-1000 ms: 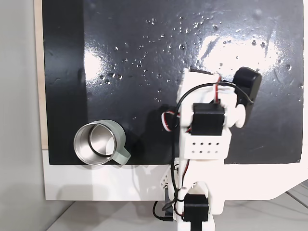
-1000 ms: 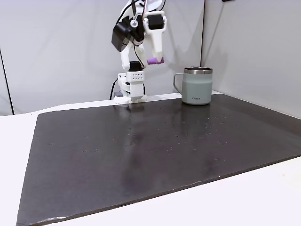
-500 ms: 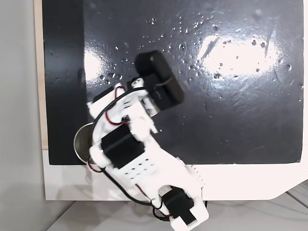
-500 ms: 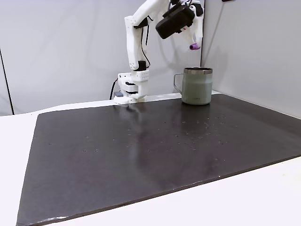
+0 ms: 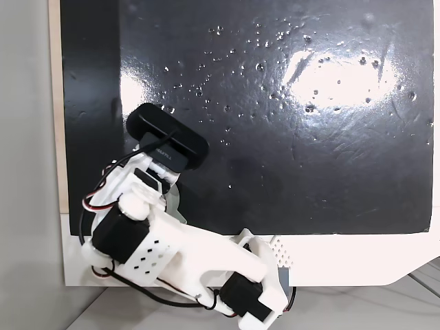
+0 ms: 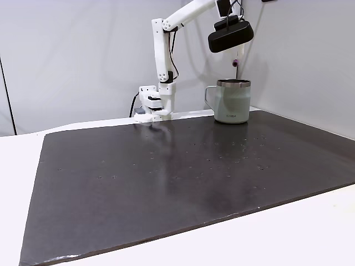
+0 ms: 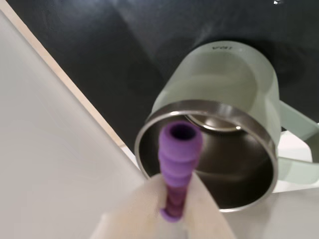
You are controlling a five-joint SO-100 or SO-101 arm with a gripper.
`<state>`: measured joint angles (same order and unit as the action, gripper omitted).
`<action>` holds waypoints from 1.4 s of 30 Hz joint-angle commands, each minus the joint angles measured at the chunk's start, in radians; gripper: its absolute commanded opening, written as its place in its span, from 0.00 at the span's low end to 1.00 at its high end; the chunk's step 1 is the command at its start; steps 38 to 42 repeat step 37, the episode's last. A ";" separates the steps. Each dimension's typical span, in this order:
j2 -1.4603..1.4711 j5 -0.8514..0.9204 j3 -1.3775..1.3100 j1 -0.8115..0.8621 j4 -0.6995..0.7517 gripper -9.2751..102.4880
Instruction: Grasp a pengrip and put it in the cup.
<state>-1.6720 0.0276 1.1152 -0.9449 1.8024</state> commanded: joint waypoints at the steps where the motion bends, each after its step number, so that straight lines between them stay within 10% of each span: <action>1: 0.003 0.026 -0.014 -0.074 0.017 0.08; 14: 0.051 0.126 0.046 -0.235 0.025 0.08; 24: 0.046 0.129 0.055 -0.224 0.025 0.36; 42: 0.052 0.129 0.043 -0.224 0.025 0.36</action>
